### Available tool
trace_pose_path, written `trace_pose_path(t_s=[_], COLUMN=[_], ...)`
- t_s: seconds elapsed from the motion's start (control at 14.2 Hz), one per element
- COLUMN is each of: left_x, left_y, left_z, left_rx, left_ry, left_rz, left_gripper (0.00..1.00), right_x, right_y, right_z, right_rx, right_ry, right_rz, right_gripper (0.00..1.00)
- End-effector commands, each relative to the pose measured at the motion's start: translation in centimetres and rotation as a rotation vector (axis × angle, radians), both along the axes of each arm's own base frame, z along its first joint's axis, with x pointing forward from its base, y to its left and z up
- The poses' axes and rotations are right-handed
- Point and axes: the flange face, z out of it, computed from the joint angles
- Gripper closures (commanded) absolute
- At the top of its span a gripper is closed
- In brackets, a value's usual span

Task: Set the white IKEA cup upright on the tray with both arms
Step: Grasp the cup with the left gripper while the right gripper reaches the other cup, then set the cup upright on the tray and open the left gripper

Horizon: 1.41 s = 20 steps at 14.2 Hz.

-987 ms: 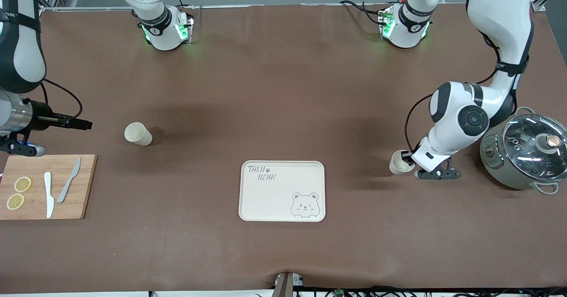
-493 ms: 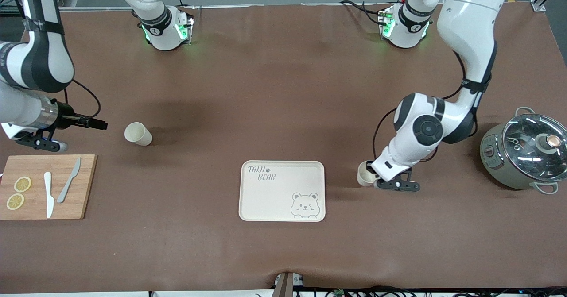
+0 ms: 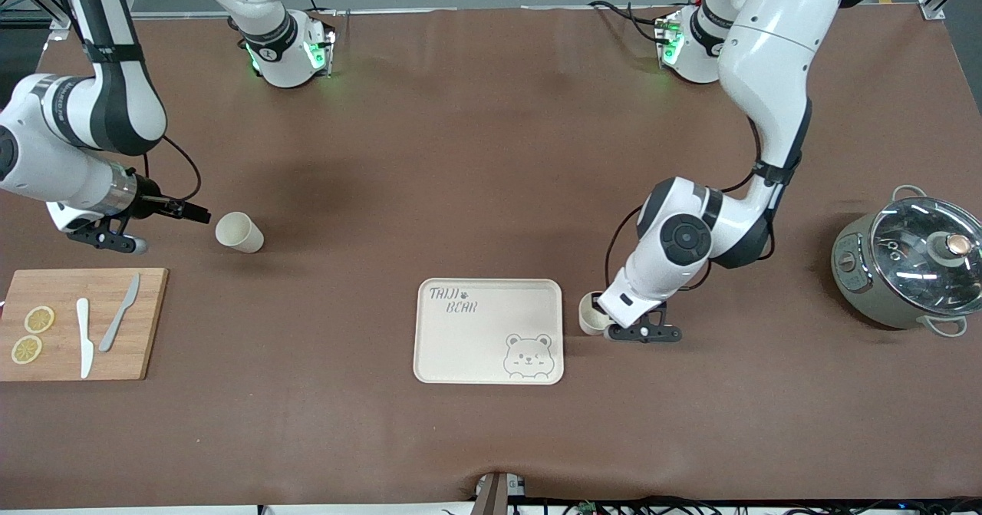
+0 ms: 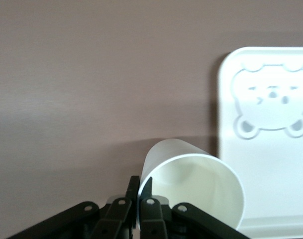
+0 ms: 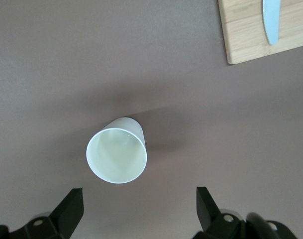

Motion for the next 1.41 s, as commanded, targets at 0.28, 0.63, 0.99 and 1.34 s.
trace_pose_path(t_s=[0.28, 0.63, 0.99, 1.34], left_x=[0.6, 0.0, -0.8, -0.7], left_y=[-4.3, -6.6, -8.5, -8.4], left_z=[1.3, -0.8, -1.7, -1.8], left_rx=[-0.087, -0.089, -0.089, -0.079], left_ry=[0.008, 0.025, 0.035, 0.031], left_rz=[0.047, 0.047, 0.083, 0.089], left_gripper=[1.00, 1.00, 1.00, 0.00], right_x=[-1.6, -2.2, -2.8, -2.9], right_y=[-0.1, 0.1, 0.4, 0.6], right_z=[-3.8, -7.2, -9.3, -9.9], right_rx=[-0.010, -0.019, -0.027, -0.023], right_ry=[-0.089, -0.125, -0.155, -0.135], right_rz=[-0.030, -0.029, -0.026, -0.026], right_gripper=[0.00, 0.00, 0.67, 1.00])
